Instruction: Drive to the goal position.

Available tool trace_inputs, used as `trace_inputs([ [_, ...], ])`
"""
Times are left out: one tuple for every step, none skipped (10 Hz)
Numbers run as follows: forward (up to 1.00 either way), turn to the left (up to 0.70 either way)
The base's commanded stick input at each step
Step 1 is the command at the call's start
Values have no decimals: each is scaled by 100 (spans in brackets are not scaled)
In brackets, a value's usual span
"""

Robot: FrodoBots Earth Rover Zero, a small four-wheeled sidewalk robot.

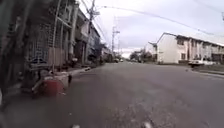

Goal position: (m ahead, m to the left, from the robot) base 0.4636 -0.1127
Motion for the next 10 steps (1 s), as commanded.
trace_inputs([
  [58,0],
  [44,0],
  [31,0],
  [18,0],
  [4,0],
  [0,0],
  [0,0],
  [0,0],
  [0,0],
  [0,0],
])
